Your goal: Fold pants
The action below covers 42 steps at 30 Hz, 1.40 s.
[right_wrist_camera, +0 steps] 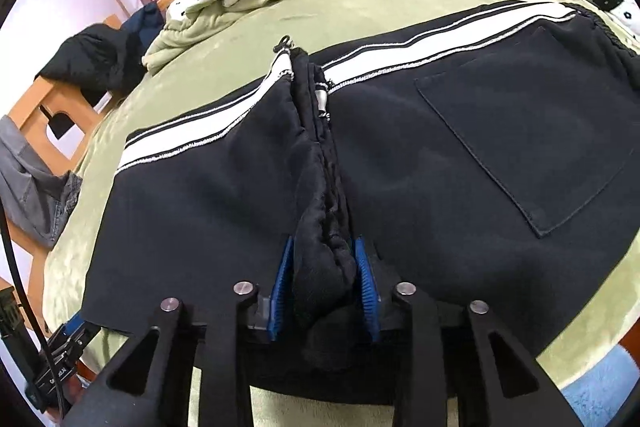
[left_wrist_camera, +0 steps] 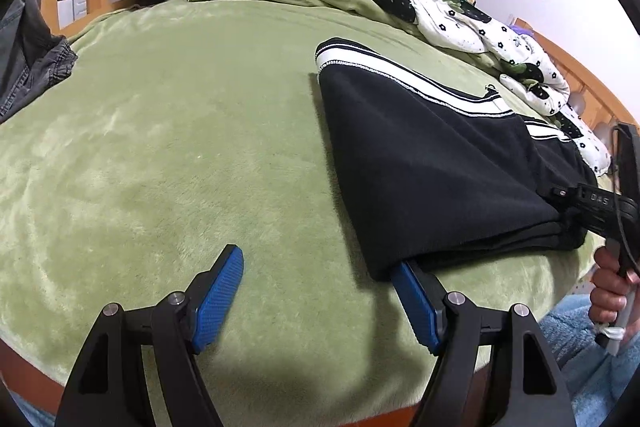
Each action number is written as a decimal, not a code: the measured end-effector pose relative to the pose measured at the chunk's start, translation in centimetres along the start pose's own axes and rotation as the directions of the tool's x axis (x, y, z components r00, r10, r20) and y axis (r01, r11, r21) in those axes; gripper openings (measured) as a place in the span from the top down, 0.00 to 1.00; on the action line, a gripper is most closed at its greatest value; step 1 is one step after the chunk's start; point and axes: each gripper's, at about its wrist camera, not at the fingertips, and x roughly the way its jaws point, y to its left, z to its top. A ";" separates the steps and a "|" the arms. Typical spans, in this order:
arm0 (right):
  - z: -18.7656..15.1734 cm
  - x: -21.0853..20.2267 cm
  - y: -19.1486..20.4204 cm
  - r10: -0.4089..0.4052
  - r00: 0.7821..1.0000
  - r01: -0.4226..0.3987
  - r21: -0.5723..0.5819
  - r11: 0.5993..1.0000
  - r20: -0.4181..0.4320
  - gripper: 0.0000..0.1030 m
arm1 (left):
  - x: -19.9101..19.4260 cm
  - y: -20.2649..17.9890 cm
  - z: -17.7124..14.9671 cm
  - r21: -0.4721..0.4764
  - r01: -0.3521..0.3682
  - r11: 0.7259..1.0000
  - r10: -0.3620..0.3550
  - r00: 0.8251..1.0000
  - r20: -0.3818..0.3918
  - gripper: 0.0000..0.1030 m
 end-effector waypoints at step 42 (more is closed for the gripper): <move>9.0 -9.0 -24.6 -0.289 0.952 0.266 0.198 0.943 0.096 0.43 | 5.1 -2.1 8.3 -0.076 0.112 0.991 -0.122 0.982 -0.143 0.31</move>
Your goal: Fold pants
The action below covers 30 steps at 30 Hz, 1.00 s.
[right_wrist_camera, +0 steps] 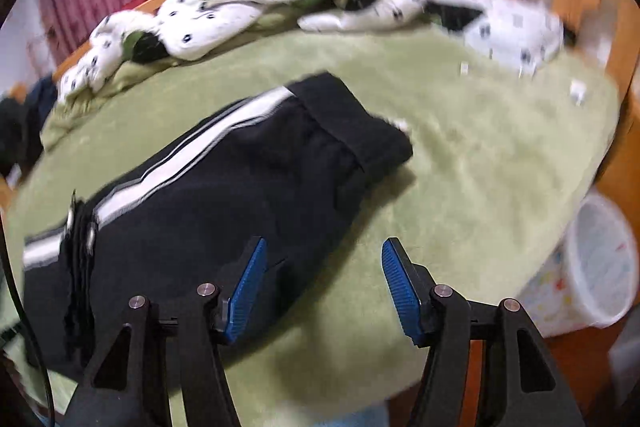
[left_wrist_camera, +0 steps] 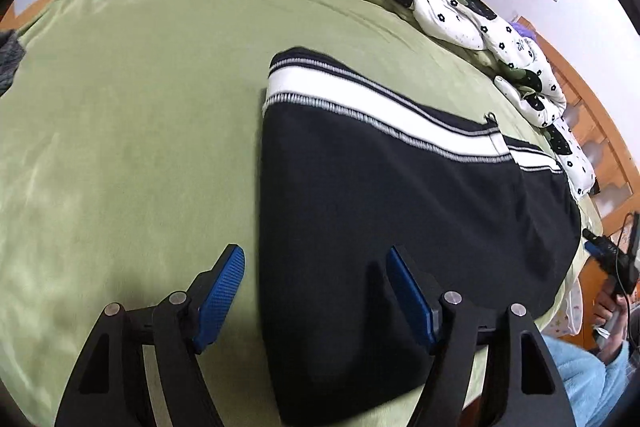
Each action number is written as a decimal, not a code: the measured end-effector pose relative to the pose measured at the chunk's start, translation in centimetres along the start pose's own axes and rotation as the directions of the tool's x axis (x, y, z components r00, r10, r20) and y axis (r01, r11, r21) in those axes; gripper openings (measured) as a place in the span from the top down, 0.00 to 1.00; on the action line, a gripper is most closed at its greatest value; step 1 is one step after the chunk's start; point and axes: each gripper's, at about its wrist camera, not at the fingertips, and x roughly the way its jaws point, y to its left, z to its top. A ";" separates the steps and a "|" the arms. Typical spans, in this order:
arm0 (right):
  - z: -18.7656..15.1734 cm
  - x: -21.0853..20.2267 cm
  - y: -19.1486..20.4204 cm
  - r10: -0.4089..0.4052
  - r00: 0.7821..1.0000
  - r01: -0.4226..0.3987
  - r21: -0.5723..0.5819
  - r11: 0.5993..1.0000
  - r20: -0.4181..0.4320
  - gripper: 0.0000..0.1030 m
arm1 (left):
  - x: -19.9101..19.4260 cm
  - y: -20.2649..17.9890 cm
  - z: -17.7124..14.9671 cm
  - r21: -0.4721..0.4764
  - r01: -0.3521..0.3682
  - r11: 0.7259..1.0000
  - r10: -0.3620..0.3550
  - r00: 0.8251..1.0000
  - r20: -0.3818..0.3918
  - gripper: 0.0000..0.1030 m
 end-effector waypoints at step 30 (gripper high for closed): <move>8.5 -6.2 13.9 0.207 0.926 -0.187 -0.094 0.978 0.316 0.76 | -3.2 1.0 10.6 -0.060 0.293 0.954 -0.282 0.949 0.143 0.91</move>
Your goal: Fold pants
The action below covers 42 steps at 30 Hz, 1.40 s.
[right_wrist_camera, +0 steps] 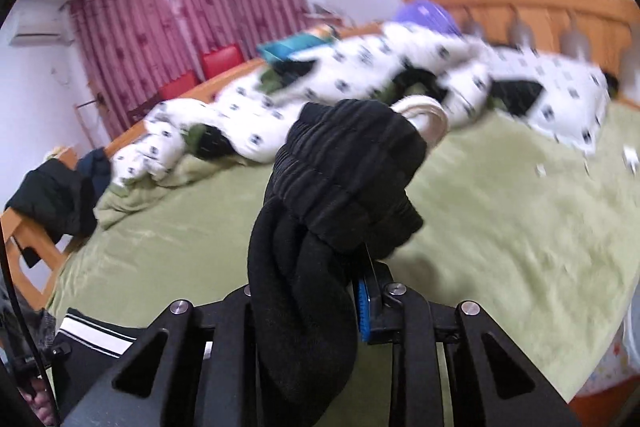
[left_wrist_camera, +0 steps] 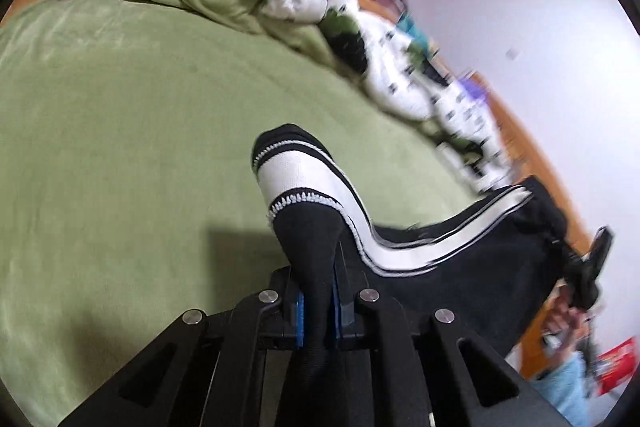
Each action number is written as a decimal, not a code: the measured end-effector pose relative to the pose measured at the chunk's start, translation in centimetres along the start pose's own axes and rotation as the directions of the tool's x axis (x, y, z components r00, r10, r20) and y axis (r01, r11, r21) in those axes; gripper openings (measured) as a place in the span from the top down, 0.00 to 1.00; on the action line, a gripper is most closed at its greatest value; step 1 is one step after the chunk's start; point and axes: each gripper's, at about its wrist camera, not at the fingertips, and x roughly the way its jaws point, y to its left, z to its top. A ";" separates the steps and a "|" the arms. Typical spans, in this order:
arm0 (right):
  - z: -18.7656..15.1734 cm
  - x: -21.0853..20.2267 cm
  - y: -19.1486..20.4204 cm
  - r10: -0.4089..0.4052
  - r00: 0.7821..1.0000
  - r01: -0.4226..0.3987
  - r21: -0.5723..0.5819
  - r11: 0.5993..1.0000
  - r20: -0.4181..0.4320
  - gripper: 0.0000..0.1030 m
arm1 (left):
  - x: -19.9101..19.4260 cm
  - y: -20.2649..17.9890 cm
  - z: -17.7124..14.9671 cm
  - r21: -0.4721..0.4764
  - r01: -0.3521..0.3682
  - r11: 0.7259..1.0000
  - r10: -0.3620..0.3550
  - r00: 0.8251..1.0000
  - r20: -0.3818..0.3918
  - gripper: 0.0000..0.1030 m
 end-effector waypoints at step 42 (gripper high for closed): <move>-12.6 5.8 13.1 -0.115 0.957 0.049 -0.245 0.968 -0.266 0.47 | -3.2 11.3 -6.3 0.138 -0.524 0.840 0.528 0.849 0.014 0.40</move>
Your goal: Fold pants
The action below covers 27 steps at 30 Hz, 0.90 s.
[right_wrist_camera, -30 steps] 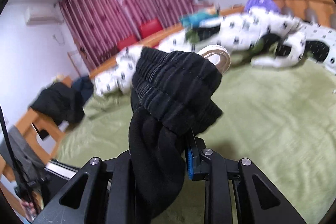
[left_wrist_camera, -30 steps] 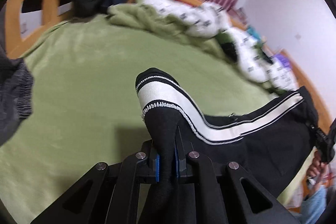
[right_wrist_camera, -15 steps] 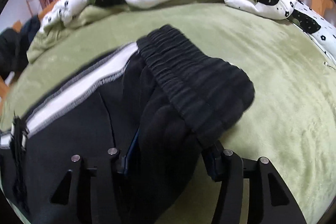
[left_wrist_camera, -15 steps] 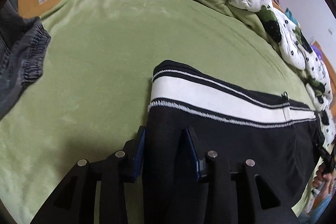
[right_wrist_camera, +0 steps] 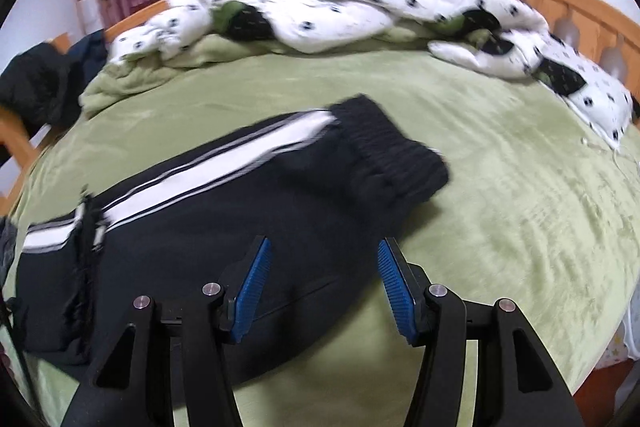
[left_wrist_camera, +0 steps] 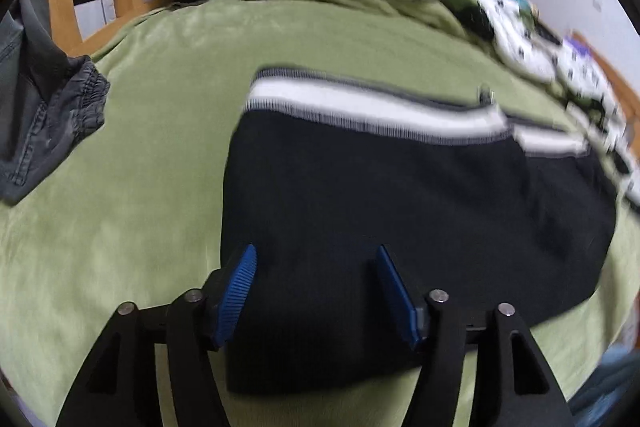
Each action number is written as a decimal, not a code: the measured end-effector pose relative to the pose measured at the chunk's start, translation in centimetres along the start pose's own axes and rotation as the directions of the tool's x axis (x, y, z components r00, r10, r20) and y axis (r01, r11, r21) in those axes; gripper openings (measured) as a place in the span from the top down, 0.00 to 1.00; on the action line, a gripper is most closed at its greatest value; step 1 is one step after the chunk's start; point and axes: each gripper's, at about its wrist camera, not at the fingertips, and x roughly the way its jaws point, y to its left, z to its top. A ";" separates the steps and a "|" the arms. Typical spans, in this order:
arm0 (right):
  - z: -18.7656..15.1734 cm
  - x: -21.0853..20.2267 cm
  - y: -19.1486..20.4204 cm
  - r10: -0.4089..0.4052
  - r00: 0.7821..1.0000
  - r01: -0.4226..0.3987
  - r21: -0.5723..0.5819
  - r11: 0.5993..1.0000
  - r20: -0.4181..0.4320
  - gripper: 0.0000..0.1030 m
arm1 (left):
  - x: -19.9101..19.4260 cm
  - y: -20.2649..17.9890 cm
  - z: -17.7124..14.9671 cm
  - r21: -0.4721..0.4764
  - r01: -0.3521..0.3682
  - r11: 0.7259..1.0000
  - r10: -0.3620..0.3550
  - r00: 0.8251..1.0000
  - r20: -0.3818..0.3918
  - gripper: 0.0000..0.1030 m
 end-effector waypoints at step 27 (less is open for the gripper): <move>-9.9 2.8 16.4 0.479 0.845 -0.491 0.013 0.871 -0.237 0.80 | -3.0 10.0 -4.7 -0.248 0.179 0.952 -0.169 0.984 0.062 0.38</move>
